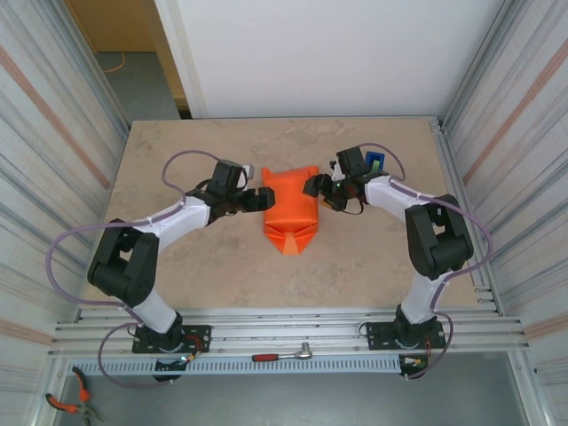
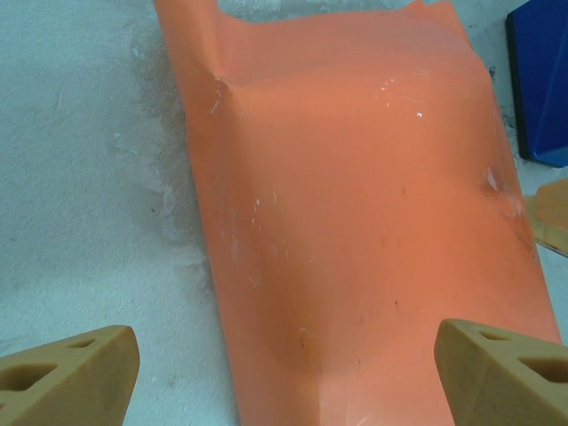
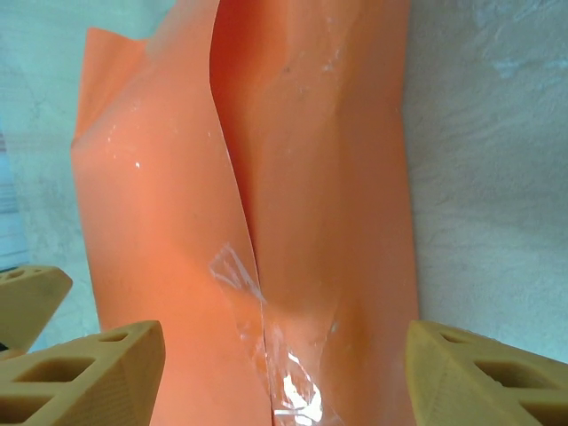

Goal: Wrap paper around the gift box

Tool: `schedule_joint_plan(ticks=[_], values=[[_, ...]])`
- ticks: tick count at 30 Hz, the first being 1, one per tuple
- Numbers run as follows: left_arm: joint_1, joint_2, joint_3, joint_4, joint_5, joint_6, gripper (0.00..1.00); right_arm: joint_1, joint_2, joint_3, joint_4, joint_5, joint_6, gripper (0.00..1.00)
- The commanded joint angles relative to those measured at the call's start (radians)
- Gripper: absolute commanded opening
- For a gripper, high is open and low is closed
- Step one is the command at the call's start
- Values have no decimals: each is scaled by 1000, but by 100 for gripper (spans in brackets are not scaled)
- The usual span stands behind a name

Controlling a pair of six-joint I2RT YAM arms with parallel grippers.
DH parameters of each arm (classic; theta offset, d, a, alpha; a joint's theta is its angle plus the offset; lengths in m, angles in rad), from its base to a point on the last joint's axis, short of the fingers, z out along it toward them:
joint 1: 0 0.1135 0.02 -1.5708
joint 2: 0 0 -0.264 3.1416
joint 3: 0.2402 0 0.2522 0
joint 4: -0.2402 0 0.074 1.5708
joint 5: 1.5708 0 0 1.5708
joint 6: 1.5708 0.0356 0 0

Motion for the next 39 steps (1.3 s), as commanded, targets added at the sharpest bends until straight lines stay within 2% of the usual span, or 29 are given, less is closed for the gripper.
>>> schedule_joint_plan(ticks=[1,9,14,20,23,27,30,34,37,39], values=[[5,36,13,50,33,-1,86,2,40,28,-56,-10,-24,68],[-4,72,-43,127,49,-68,83,14,62,4,-50,-53,-51,56],[-52,50,-78,136,1,-86,82,25,43,-40,-31,-70,-57,49],[-97,22,-105,140,-60,-116,82,18,-5,-57,-45,-74,-71,50],[-87,-7,-101,117,-102,-105,83,-1,-50,-49,-70,-59,-76,61],[-60,-45,-72,75,-105,-64,85,-31,-143,-59,-117,-29,-85,67],[-47,-80,-52,36,-102,-30,87,-37,-232,-95,-150,-17,-96,67],[-40,-130,-57,15,-98,4,92,-25,-349,-193,-150,-1,-79,61],[-39,-157,-61,-4,-98,23,98,9,-419,-274,-110,31,-35,59],[-40,-176,-70,-8,-93,30,99,51,-448,-316,-87,68,-8,58]])
